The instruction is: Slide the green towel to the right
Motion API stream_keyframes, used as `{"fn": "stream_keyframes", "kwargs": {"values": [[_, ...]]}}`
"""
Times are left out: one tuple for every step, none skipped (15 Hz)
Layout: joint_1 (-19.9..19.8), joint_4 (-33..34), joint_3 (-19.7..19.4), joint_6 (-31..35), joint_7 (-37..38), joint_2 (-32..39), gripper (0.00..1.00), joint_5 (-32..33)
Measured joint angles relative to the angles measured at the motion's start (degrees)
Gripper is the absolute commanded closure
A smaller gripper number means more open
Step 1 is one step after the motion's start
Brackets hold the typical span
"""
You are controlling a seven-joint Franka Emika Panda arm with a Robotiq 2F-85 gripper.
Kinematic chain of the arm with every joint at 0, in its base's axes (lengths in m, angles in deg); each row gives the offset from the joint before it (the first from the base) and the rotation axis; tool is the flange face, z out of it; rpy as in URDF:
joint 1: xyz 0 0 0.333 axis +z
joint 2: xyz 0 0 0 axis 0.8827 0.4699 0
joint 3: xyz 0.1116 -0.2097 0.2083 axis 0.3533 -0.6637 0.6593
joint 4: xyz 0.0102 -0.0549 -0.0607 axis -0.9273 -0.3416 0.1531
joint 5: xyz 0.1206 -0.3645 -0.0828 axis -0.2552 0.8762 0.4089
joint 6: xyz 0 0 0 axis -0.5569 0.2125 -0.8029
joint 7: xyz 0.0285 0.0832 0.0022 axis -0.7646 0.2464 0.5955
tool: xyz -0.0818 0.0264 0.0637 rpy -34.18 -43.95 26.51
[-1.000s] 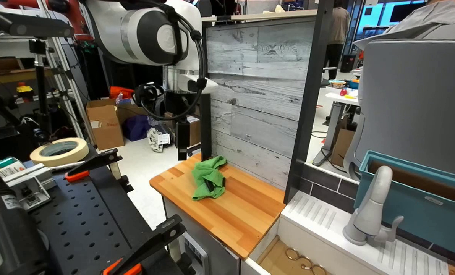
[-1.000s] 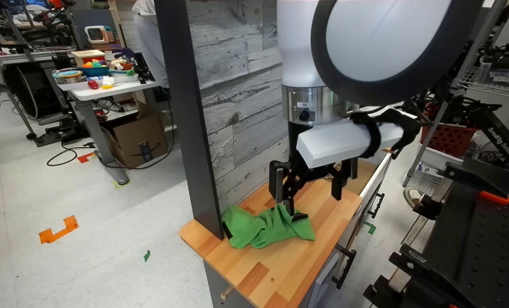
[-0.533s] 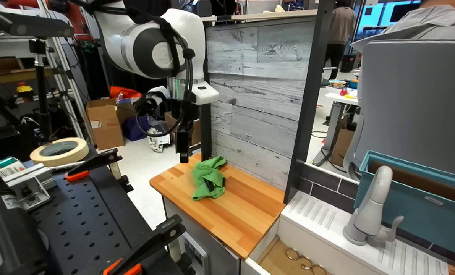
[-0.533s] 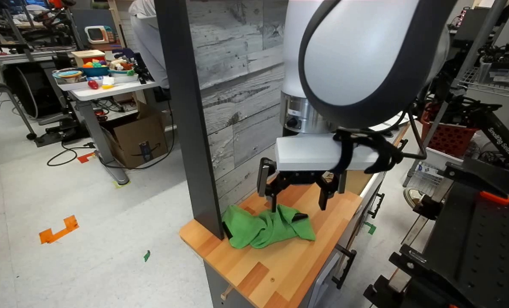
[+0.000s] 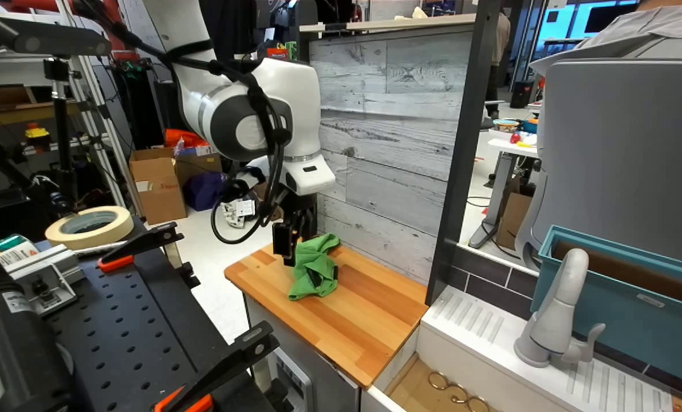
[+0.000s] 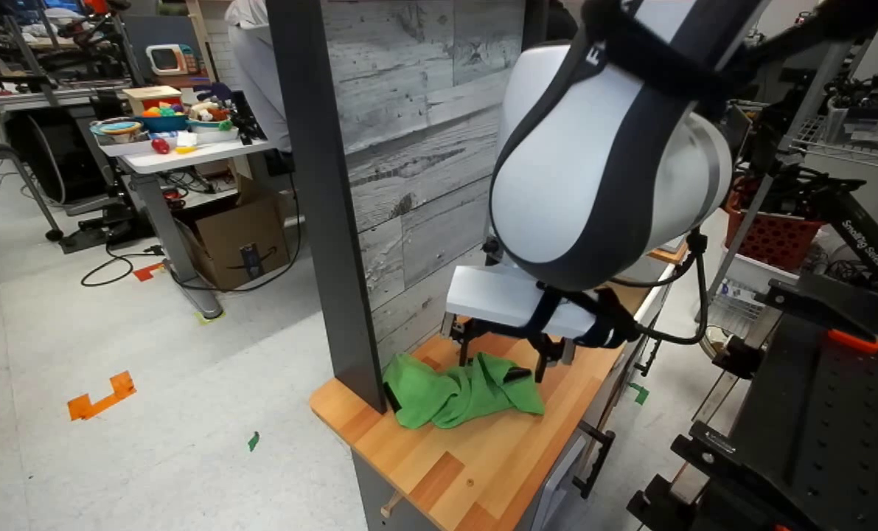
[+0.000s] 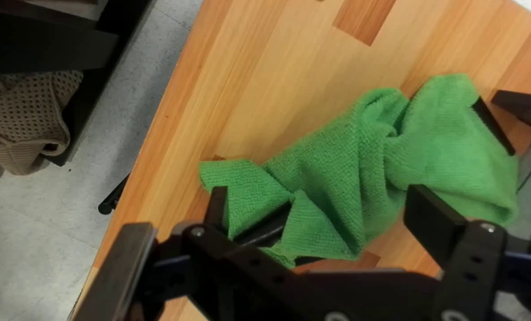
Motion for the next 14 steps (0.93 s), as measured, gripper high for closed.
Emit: {"fn": "stream_keyframes", "kwargs": {"values": [[0.01,0.74,-0.02,0.53,0.85,1.25,0.00,-0.50],[0.00,1.57,-0.02,0.60,1.55,2.49,0.00,-0.89],[0.01,2.55,0.00,0.61,2.33,3.76,0.00,-1.22],[0.01,3.59,0.06,0.61,2.96,4.97,0.00,-1.71],[0.01,4.59,0.13,0.61,3.45,6.05,0.00,-2.01],[0.03,5.51,0.23,0.61,3.99,6.99,0.00,-2.08],[0.07,6.38,0.32,0.61,4.50,7.79,0.00,-2.08],[0.17,7.12,0.38,0.62,4.94,8.47,0.00,-2.08],[0.25,7.82,0.41,0.62,5.27,9.08,0.00,-2.08],[0.33,8.48,0.41,0.62,5.54,9.68,0.00,-2.08],[0.38,9.15,0.38,0.62,5.82,10.30,0.00,-2.08],[0.41,9.86,0.31,0.62,5.99,10.99,0.00,-2.08],[0.43,10.62,0.19,0.62,6.11,11.75,0.00,-2.08],[0.43,11.34,0.06,0.62,6.25,12.43,0.00,-2.08]]}}
